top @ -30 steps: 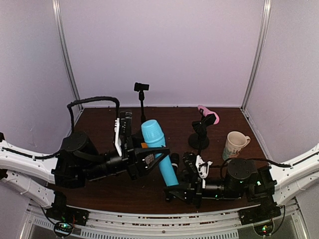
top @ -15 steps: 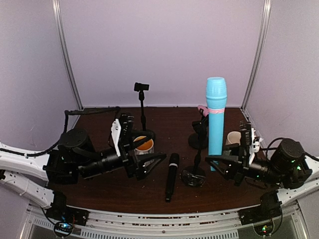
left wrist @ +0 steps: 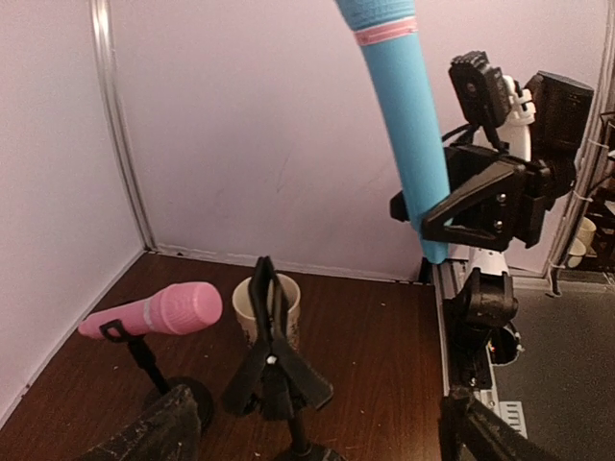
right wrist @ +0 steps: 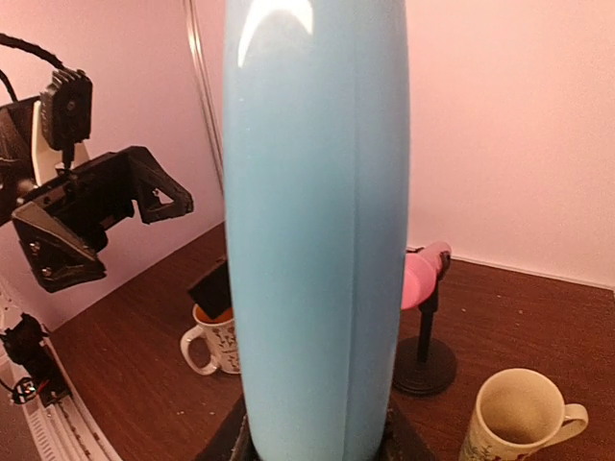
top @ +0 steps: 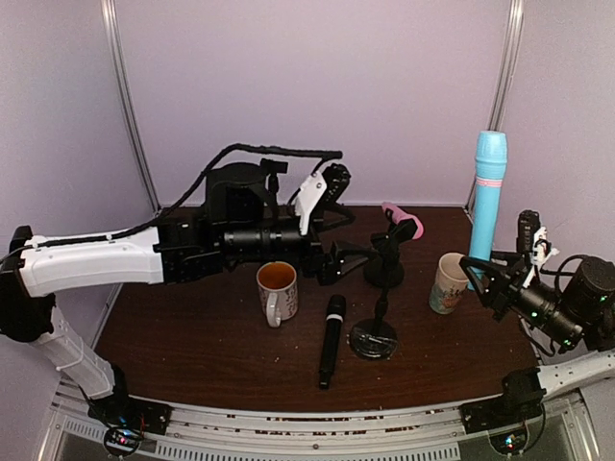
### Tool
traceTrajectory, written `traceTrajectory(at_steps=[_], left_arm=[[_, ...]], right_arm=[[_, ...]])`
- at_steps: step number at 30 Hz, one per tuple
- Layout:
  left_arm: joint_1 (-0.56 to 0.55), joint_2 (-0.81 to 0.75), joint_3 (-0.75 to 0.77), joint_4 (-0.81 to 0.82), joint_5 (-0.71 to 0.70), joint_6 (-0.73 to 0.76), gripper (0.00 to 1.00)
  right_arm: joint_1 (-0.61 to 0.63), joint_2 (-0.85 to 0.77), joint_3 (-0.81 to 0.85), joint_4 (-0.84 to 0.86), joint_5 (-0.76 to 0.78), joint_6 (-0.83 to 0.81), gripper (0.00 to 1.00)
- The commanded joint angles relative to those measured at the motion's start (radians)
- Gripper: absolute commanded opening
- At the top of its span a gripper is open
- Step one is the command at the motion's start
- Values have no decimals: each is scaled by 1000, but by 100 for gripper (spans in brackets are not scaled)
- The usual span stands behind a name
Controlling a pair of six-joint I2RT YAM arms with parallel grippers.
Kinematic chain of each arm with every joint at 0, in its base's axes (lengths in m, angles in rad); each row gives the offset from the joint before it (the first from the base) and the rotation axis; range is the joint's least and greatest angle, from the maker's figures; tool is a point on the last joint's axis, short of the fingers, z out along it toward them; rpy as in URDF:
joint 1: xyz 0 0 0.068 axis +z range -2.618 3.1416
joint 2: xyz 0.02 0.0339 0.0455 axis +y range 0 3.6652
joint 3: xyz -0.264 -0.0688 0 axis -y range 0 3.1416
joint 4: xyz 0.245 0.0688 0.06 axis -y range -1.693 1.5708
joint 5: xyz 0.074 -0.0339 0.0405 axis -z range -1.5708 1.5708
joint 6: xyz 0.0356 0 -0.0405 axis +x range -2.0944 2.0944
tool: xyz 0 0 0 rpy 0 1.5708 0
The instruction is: Attach the microphones to the stand
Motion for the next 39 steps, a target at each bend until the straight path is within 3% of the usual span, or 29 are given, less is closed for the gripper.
traceTrajectory(at_steps=[1,10,18,31,39], left_arm=[[7,107,141,-42,181,58,87],[60,239,262,-74,249,54,78],[106,274,277,-96,299,48,79],[106,296,252,-16,420,-43,81],[104,291,230,-2,299,-75,78]], right_arm=[[-57,0,38,-123,138,32,0],[-173,252,174,-191,139,75,0],[-343,309,218,-173,-46,60,0],[-470,385,268,-167,-147,43,0],[-494,384,251,-155,-186,52,0]])
